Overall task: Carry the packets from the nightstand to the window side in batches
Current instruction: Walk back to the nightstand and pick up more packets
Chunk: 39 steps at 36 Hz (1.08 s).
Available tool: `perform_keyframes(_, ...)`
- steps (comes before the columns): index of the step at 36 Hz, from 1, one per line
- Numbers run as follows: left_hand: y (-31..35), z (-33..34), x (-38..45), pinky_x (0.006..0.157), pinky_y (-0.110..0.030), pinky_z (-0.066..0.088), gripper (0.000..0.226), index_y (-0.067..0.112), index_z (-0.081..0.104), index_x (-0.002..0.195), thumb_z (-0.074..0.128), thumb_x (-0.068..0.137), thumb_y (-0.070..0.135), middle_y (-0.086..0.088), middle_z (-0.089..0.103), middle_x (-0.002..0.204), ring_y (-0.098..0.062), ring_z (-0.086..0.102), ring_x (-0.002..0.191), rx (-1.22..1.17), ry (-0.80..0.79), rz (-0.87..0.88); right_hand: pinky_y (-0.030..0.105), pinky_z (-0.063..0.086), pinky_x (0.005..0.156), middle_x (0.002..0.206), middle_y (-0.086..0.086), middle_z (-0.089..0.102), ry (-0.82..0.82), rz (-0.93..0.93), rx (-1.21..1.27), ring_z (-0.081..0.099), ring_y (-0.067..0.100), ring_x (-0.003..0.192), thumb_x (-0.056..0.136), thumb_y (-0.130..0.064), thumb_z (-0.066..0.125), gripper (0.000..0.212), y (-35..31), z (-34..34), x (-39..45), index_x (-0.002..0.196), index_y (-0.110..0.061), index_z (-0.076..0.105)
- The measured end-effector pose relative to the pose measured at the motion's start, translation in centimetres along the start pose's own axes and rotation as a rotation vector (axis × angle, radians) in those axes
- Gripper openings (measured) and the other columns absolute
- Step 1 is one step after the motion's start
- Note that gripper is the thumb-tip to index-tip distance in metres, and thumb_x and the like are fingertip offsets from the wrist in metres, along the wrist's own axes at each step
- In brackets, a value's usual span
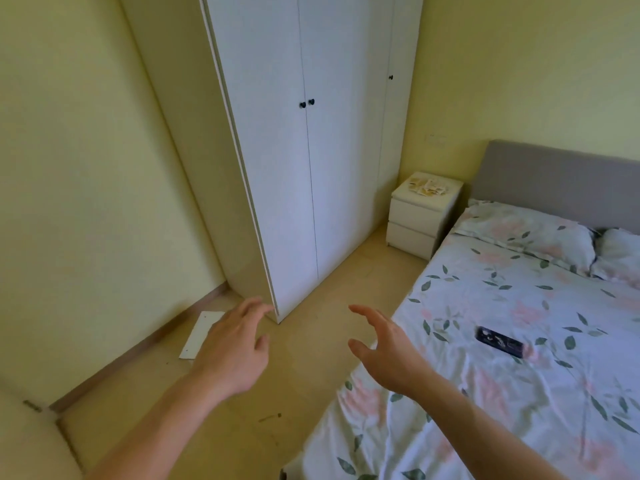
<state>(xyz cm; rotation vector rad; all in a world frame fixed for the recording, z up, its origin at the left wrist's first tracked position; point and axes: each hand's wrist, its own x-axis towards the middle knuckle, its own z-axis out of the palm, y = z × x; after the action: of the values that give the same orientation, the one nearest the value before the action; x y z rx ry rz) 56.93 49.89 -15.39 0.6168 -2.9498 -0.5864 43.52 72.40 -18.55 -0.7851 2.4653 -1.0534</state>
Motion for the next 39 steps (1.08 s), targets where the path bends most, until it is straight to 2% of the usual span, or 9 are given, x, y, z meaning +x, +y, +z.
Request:
perform_keyframes(3,-1.6,-1.0,4.2,0.117,-0.032,0.032,0.050,0.030,0.041,0.147,0.047,0.099,0.018,0.015,0.030,0.156,-0.010,0.034,0.142,0.000,-0.019,0.070,0.015,0.035,0.101,0.154,-0.012,0.040,0.044,0.037,-0.001,0.044,0.012,0.138,0.100,-0.028,0.060,0.055,-1.5,0.6,2.8,0.150,-0.036,0.037)
perform_keyframes(4,-2.0,-1.2,5.6,0.117,-0.031,0.032,0.050,0.031,0.041,0.146,0.047,0.099,0.019,0.016,0.030,0.156,-0.009,0.034,0.142,0.005,-0.024,0.104,0.020,0.033,0.105,0.154,-0.011,0.040,0.064,0.048,-0.008,0.040,0.011,0.140,0.100,-0.028,0.060,0.055,-2.0,0.6,3.8,0.150,-0.036,0.037)
perform_keyframes(13,-6.9,-3.8,19.6,0.120,-0.031,0.026,0.049,0.029,0.039,0.148,0.046,0.101,0.019,0.016,0.023,0.159,-0.010,0.030,0.145,0.044,-0.085,0.258,0.030,0.037,0.109,0.155,-0.010,0.040,0.206,0.130,-0.016,0.041,0.011,0.140,0.098,-0.034,0.060,0.058,-4.7,3.0,16.6,0.150,-0.040,0.035)
perform_keyframes(22,-12.0,-7.1,34.9,0.118,-0.028,0.026,0.047,0.030,0.041,0.147,0.049,0.102,0.022,0.019,0.025,0.157,-0.008,0.035,0.141,0.059,-0.107,0.310,0.029,0.033,0.112,0.157,-0.009,0.038,0.236,0.184,0.049,0.038,0.013,0.143,0.099,-0.032,0.060,0.059,-6.6,3.7,30.8,0.152,-0.037,0.034)
perform_keyframes(24,-12.1,-7.8,38.3,0.115,-0.025,0.030,0.045,0.030,0.044,0.145,0.050,0.101,0.021,0.019,0.028,0.156,-0.009,0.038,0.139,0.030,-0.098,0.328,0.031,0.033,0.114,0.157,-0.009,0.038,0.260,0.194,0.053,0.037,0.013,0.144,0.098,-0.032,0.060,0.060,-7.1,3.1,33.4,0.152,-0.036,0.034)
perform_keyframes(26,-11.8,-8.0,41.4,0.111,-0.030,0.037,0.045,0.030,0.047,0.144,0.051,0.100,0.021,0.019,0.030,0.155,-0.013,0.047,0.131,0.017,-0.100,0.361,0.030,0.033,0.114,0.157,-0.011,0.038,0.299,0.203,0.057,0.037,0.012,0.143,0.098,-0.032,0.061,0.060,-7.4,2.1,35.5,0.152,-0.037,0.034)
perform_keyframes(28,-11.2,-8.1,44.8,0.109,-0.034,0.039,0.045,0.030,0.047,0.143,0.052,0.100,0.022,0.018,0.031,0.155,-0.012,0.047,0.131,0.013,-0.101,0.411,0.027,0.031,0.112,0.156,-0.013,0.037,0.350,0.216,0.050,0.038,0.011,0.143,0.098,-0.031,0.061,0.060,-7.5,0.7,37.6,0.152,-0.036,0.035)
perform_keyframes(34,-10.0,-7.3,54.8,0.112,-0.035,0.036,0.044,0.032,0.044,0.143,0.050,0.100,0.025,0.019,0.029,0.155,-0.011,0.044,0.132,-0.009,-0.146,0.482,0.026,0.030,0.109,0.155,-0.013,0.038,0.457,0.267,0.050,0.038,0.011,0.142,0.099,-0.029,0.061,0.059,-6.4,-2.2,44.4,0.151,-0.036,0.036)
perform_keyframes(39,-10.6,-6.3,62.1,0.115,-0.034,0.034,0.044,0.033,0.044,0.143,0.051,0.100,0.027,0.020,0.029,0.155,-0.007,0.037,0.138,-0.046,-0.162,0.517,0.029,0.030,0.112,0.156,-0.013,0.037,0.465,0.299,0.028,0.037,0.011,0.143,0.098,-0.031,0.061,0.061,-5.4,-3.2,51.1,0.152,-0.037,0.033)
